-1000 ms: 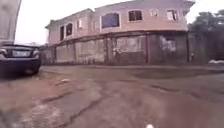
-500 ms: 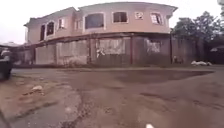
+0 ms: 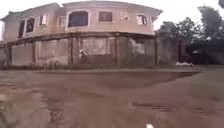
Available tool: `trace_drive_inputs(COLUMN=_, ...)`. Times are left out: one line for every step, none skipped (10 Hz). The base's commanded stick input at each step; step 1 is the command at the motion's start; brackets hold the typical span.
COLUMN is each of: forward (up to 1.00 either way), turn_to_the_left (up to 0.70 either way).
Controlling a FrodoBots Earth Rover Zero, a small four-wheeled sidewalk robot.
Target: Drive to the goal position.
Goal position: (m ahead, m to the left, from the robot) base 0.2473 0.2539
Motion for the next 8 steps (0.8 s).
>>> trace_drive_inputs(forward=1.0, turn_to_the_left=-0.27)
trace_drive_inputs(forward=1.0, turn_to_the_left=-0.27)
trace_drive_inputs(forward=1.0, turn_to_the_left=0.04)
trace_drive_inputs(forward=1.0, turn_to_the_left=0.35)
trace_drive_inputs(forward=1.0, turn_to_the_left=0.53)
trace_drive_inputs(forward=1.0, turn_to_the_left=0.53)
trace_drive_inputs(forward=1.0, turn_to_the_left=0.45)
trace_drive_inputs(forward=1.0, turn_to_the_left=0.18)
